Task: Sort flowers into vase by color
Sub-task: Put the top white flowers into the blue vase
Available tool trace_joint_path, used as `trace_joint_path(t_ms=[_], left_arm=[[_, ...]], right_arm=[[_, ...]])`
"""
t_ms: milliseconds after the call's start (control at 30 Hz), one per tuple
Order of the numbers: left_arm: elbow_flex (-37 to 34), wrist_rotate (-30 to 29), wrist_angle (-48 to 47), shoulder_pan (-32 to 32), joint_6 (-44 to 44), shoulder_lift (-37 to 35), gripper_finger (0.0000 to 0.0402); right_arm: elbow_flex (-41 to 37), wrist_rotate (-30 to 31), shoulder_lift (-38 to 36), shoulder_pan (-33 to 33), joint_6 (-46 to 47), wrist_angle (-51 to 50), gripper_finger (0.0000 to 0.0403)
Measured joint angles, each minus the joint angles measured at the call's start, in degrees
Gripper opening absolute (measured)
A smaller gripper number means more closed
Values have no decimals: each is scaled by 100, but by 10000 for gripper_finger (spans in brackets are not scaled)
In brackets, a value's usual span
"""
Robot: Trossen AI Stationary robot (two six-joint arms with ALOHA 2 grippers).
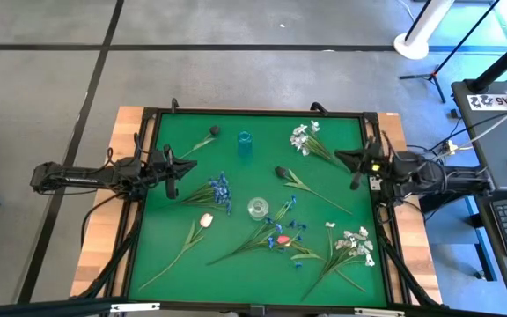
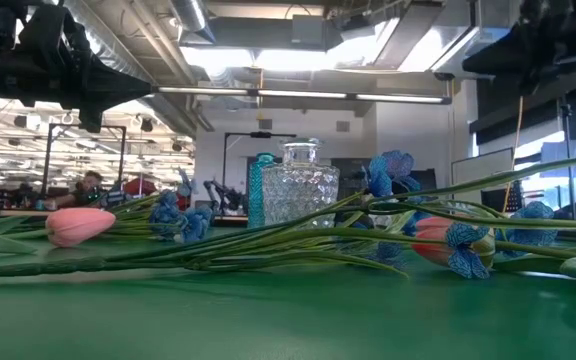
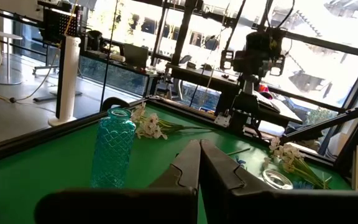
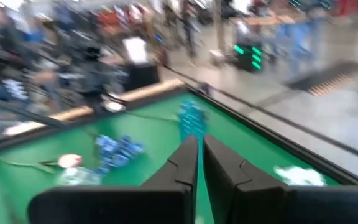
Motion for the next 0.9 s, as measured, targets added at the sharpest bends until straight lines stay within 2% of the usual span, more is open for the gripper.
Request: trace_joint_path(t_ms=[200,333,433,600,767,900], left_arm=[[-1,-1,0,1,0,-2,0],[0,-1,1,-1,0,0,0],[-1,-1,-1,1,0,0,0],[0,-1,-2,1,0,-1,0],[1,1,-2,-1,0,-2,0],[1,1,-2,-1,0,-1,0]], right_arm=[[773,468,1380,0,155,-825,26],[1246,596,2198,-148,640,-1870,39],[1434,500,2840,-428,998,-2563,75],[1441,211,3728,-1176,1110,-3227,164],[1441,-552,4466,-2174,957,-3254,242],[1430,-1089,4894,-2930,499,-2923,274]])
